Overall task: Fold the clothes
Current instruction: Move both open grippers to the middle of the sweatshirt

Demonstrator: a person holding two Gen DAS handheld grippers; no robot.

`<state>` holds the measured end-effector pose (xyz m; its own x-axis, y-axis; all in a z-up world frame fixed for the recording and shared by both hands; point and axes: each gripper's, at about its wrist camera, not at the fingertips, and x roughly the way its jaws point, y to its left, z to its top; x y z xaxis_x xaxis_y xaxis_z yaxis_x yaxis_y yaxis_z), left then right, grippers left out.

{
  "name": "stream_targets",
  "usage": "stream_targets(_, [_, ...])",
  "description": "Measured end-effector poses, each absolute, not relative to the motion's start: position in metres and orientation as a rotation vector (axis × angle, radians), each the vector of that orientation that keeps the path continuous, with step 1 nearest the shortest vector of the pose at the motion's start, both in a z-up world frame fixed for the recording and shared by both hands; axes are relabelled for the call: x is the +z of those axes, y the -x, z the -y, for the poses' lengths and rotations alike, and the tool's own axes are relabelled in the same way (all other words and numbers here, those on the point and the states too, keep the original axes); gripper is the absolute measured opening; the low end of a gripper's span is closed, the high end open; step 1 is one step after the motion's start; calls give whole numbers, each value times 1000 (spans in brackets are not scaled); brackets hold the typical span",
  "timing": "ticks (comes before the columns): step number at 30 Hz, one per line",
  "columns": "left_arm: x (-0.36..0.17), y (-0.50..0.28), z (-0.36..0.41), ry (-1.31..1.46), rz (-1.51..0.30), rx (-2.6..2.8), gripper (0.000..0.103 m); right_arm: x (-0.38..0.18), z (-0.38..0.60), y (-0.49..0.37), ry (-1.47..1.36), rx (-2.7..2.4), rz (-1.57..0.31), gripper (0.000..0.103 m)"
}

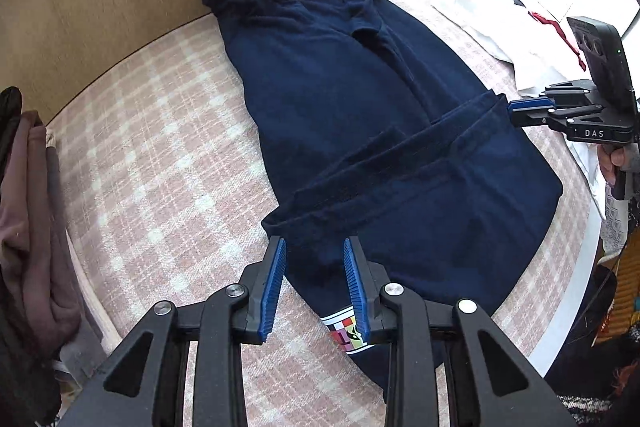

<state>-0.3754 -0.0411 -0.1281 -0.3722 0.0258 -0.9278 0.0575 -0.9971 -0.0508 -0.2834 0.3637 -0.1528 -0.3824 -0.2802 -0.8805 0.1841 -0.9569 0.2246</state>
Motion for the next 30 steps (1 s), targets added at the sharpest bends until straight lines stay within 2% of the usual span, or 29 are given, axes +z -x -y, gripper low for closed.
stream_targets(3, [-143,379,46,-1750,-139,-2548,29,-162,-344,287,-1594,-2368,-5,17])
stream_targets(6, [-152,382,49,-1767,-224,-2563,2,-165,-360,278,-1612,-2345,36,17])
stream_targets(7, [-151,381,49,-1757,-221,-2569,2,-166,-366,279,-1625,-2361,29,17])
stream_targets(8, [-149,380,52,-1735,-208,-2566,2,-166,-372,280,-1638,-2377,22,17])
stream_targets(10, [-149,377,66,-1702,-306,-2548,2,-166,-384,280,-1650,-2389,63,9])
stream_targets(11, [-151,377,72,-1705,-355,-2540,3,-167,-390,280,-1652,-2387,101,9])
stream_targets(13, [-149,377,71,-1719,-328,-2538,13,-167,-400,280,-1655,-2383,168,9])
stream_targets(14, [-148,377,70,-1725,-302,-2539,14,-165,-398,279,-1656,-2386,160,12])
stream_targets(16, [-141,374,68,-1714,-277,-2554,26,-159,-396,277,-1627,-2388,163,16])
stream_targets(17, [-134,370,68,-1685,-292,-2577,27,-155,-394,275,-1593,-2382,171,20])
stream_targets(19, [-120,361,69,-1635,-335,-2626,28,-157,-386,272,-1580,-2379,139,27])
stream_targets(22, [-118,349,69,-1632,-365,-2652,29,-166,-383,273,-1609,-2389,71,28])
stream_targets(24, [-127,346,67,-1656,-337,-2594,28,-164,-389,275,-1632,-2383,152,28])
stream_targets(26, [-130,337,74,-1653,-428,-2574,28,-152,-385,276,-1561,-2369,175,28])
stream_targets(30, [-134,330,73,-1646,-444,-2564,28,-139,-349,300,-1473,-2304,28,28])
